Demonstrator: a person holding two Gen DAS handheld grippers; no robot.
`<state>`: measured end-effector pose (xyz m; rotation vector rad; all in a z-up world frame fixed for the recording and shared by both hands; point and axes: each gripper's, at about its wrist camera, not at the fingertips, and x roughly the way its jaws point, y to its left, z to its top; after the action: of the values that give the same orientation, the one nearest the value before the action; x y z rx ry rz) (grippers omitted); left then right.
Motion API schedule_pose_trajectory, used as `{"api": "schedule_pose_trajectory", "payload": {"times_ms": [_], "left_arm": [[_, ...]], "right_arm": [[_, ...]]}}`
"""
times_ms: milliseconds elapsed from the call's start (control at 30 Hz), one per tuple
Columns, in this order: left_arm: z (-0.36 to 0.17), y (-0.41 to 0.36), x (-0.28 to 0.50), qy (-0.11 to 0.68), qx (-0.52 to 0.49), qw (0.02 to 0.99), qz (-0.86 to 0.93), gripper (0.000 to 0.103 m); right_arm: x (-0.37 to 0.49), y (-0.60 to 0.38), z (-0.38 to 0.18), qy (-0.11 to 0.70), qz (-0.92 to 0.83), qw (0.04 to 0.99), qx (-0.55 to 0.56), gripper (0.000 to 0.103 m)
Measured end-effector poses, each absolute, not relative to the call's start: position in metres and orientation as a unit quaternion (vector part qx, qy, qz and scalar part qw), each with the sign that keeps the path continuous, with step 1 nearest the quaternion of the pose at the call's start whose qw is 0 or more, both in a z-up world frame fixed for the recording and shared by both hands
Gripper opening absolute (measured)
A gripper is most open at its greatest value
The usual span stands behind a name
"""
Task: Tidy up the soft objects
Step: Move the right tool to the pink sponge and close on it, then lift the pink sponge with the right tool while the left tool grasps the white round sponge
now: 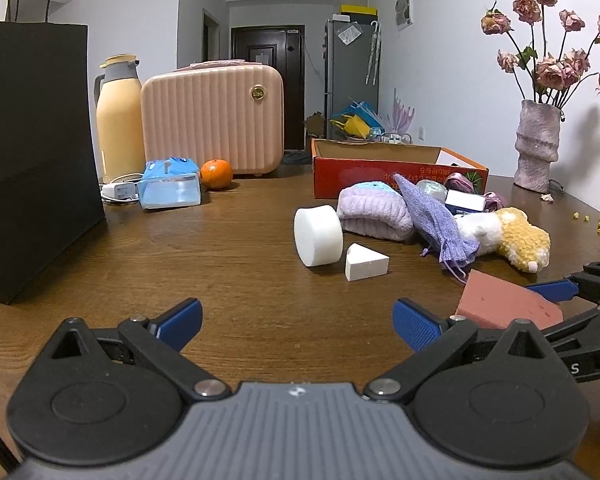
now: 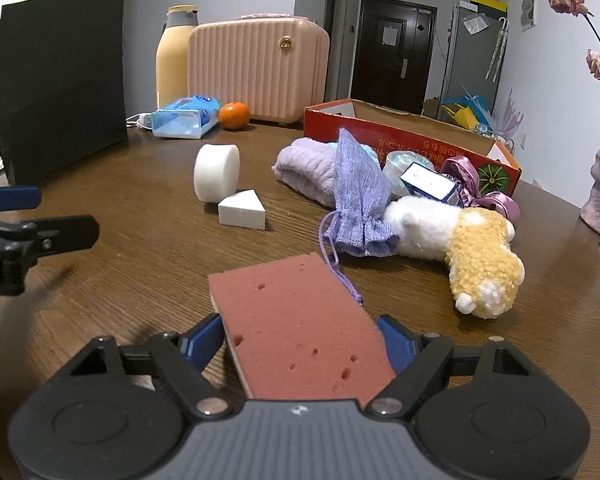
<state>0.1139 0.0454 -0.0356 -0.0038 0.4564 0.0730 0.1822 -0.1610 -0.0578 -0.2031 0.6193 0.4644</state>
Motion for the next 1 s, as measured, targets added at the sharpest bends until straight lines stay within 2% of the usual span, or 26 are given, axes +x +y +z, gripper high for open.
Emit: {"api": "schedule_pose_trajectory", "payload": {"times_ms": [1000], "left_arm": [[-0.016, 0.014, 0.188, 0.228, 0.056, 0.971, 0.039, 0.103]], "right_arm": [[0.207, -0.234, -0.024, 0.228, 0.144, 0.961, -0.055, 0.081]]}}
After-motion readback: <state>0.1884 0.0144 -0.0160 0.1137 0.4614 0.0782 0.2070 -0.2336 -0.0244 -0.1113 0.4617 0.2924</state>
